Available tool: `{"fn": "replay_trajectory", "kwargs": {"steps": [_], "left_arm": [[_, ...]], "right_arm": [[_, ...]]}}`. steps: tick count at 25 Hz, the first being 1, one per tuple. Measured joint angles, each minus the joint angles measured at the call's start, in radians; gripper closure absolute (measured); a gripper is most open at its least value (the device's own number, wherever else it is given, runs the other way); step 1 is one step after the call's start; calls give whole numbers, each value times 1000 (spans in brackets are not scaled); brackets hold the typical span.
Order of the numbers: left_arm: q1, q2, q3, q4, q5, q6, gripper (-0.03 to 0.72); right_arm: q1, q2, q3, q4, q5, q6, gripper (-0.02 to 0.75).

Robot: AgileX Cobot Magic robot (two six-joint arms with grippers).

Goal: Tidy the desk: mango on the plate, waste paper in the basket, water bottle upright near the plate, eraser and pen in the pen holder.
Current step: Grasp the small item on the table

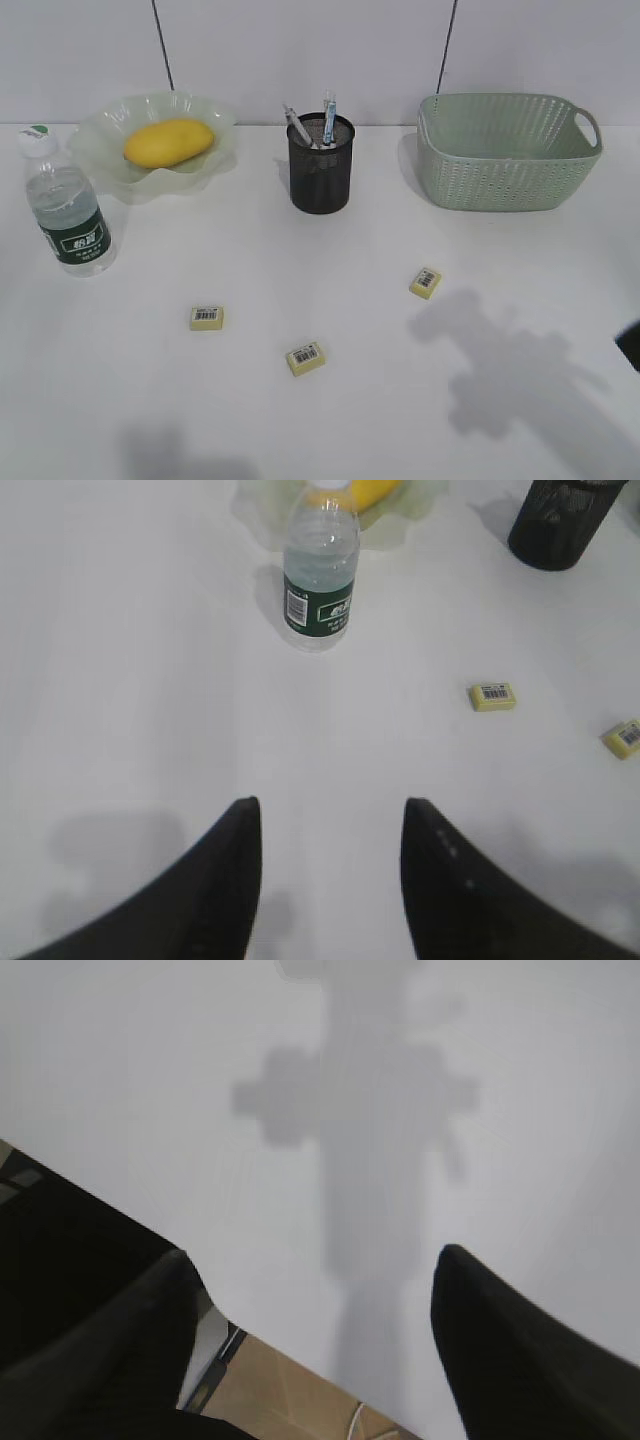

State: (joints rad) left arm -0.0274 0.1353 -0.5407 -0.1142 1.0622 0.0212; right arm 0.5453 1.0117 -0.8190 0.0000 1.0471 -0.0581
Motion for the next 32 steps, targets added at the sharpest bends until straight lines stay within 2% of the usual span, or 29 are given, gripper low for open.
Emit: {"fn": "replay_trajectory", "kwargs": {"steps": [6, 10, 14, 18, 22, 27, 30, 32], "left_arm": [[-11, 201, -95, -45, -40, 93, 320], [-47, 333, -157, -105, -75, 168, 267], [-107, 503, -231, -127, -80, 189, 246], [-196, 691, -324, -127, -80, 208, 243], [-325, 883, -401, -110, -87, 210, 243], [-518, 1095, -465, 26, -119, 215, 243], [-585, 1214, -496, 97, -125, 216, 243], [-596, 1291, -520, 114, -122, 224, 243]], "right_arm": [[0, -292, 170, 0, -25, 5, 164], [0, -464, 222, 0, -28, 13, 164], [1, -588, 250, -22, -12, 41, 165], [1, -632, 280, -84, 28, 93, 165], [1, -633, 283, -114, 32, 136, 165], [1, -633, 283, -152, 32, 189, 165], [1, -633, 283, -156, 29, 193, 165], [1, -633, 283, -160, 24, 188, 165]]}}
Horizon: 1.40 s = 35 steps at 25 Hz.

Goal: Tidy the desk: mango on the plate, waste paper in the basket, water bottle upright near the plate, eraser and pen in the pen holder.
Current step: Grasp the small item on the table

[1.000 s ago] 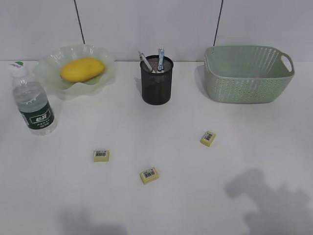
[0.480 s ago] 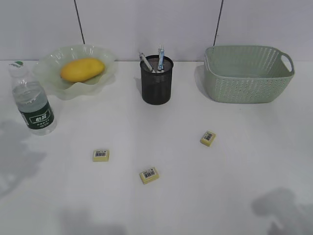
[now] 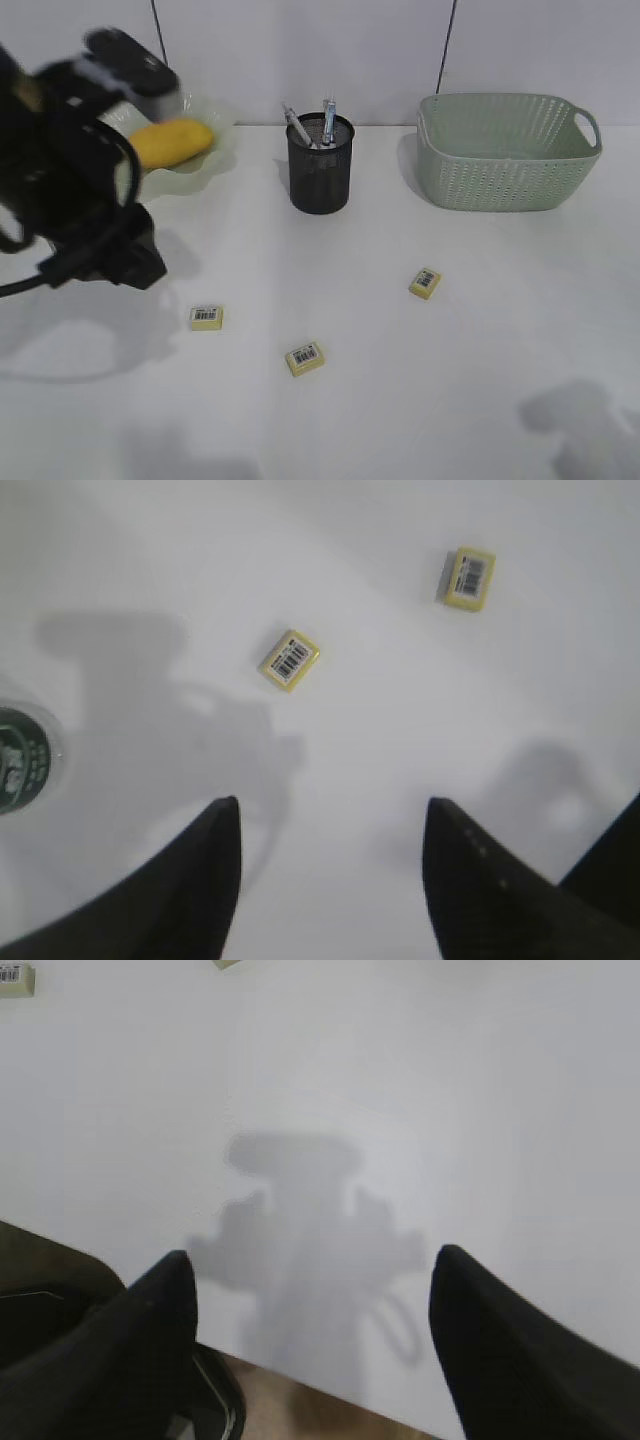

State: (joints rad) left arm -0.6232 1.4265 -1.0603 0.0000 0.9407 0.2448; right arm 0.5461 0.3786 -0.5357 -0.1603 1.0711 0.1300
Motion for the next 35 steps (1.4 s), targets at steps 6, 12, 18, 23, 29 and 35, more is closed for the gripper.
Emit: {"fn": "replay_trajectory", "kwargs": {"steps": [6, 12, 18, 23, 29, 35], "left_arm": [[-2, 217, -95, 9, 11, 104, 243], [-2, 366, -182, 12, 15, 252, 243], [5, 477, -231, 20, 9, 359, 252], [39, 532, -237, 13, -7, 409, 253], [77, 536, -237, -49, -51, 520, 242], [81, 564, -238, -94, -50, 569, 201]], "right_arm": [[0, 0, 29, -33, -23, -26, 165], [0, 0, 30, -26, -33, -36, 165], [0, 0, 30, -26, -33, -37, 165], [0, 0, 30, -26, -33, -38, 165], [0, 0, 30, -26, -34, -39, 165], [0, 0, 30, -26, -34, -39, 167]]}}
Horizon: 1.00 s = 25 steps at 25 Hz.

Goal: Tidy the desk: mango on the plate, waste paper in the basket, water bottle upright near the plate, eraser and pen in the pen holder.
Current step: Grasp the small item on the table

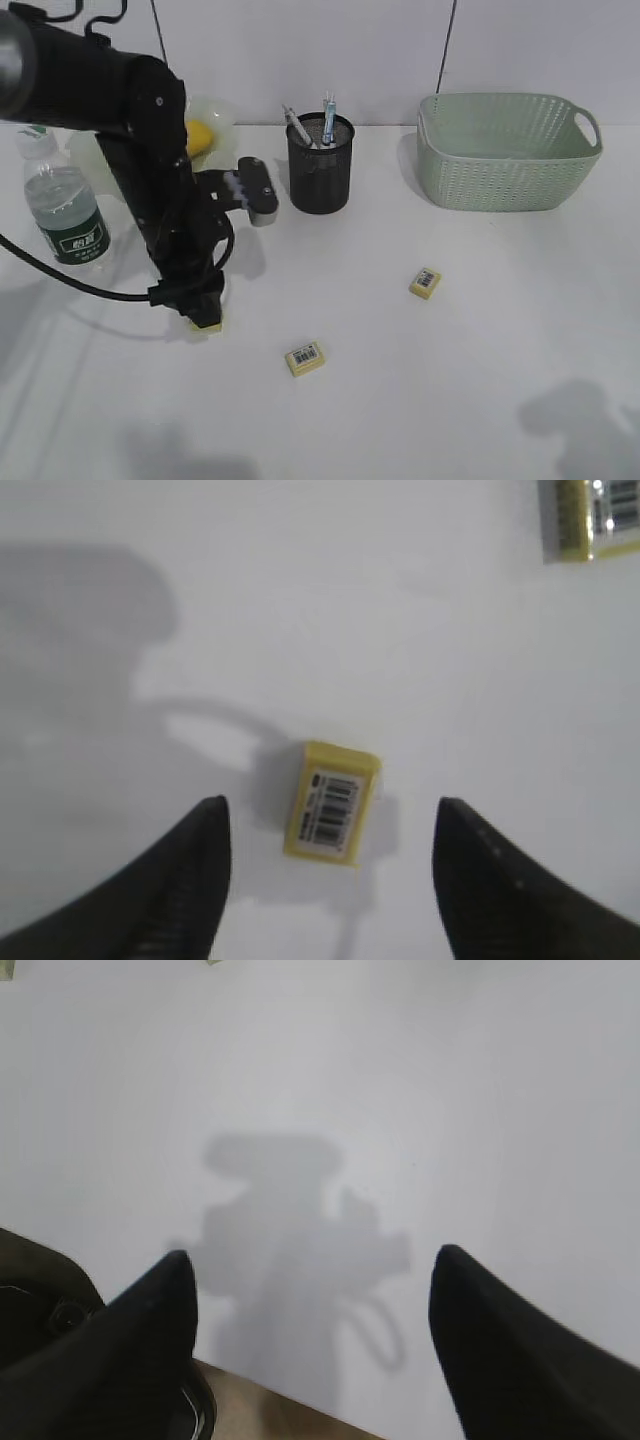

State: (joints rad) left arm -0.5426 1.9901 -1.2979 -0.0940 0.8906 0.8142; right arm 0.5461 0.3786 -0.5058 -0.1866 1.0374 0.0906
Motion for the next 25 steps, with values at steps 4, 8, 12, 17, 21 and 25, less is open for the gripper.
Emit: {"fn": "replay_trajectory", "kwargs": {"steps": [4, 8, 12, 17, 21, 25], "left_arm": [[0, 30, 0, -1, 1, 2, 200], [0, 60, 0, 0, -1, 3, 204], [0, 64, 0, 16, -6, 3, 271], [0, 83, -2, 18, -11, 5, 331], [1, 86, -5, 22, -19, 5, 385], [3, 87, -8, 25, -24, 5, 480]], "right_arm": [[0, 0, 0, 0, 0, -1, 167], [0, 0, 0, 0, 0, -1, 167], [0, 0, 0, 0, 0, -1, 167], [0, 0, 0, 0, 0, -2, 167], [0, 0, 0, 0, 0, -2, 167], [0, 0, 0, 0, 0, -2, 167]]}}
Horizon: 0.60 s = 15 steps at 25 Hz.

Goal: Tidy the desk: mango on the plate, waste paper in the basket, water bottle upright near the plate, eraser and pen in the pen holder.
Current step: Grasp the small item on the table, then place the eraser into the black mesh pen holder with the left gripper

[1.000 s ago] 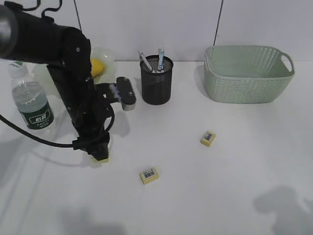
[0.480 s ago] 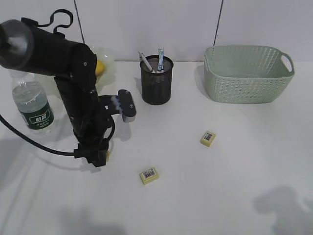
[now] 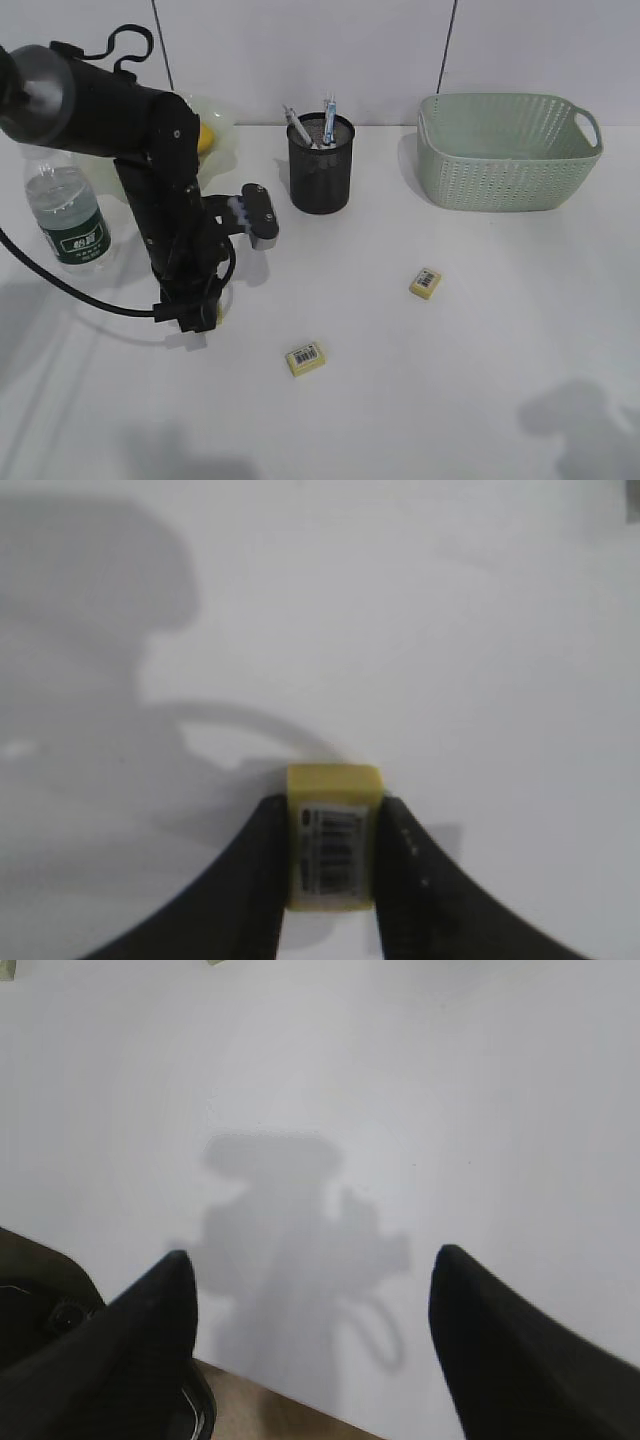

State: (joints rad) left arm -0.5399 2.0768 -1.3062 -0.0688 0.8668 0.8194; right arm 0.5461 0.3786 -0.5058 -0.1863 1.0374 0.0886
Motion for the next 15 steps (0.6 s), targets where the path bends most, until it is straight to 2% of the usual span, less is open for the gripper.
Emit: {"fn": "replay_trajectory", "kwargs": {"steps": [7, 15], "left_arm": [[-1, -36, 5, -35, 31, -24, 480], [-1, -246, 7, -36, 13, -61, 480]], "right_arm": [[0, 0, 0, 0, 0, 0, 167], [0, 0, 0, 0, 0, -1, 167]]}}
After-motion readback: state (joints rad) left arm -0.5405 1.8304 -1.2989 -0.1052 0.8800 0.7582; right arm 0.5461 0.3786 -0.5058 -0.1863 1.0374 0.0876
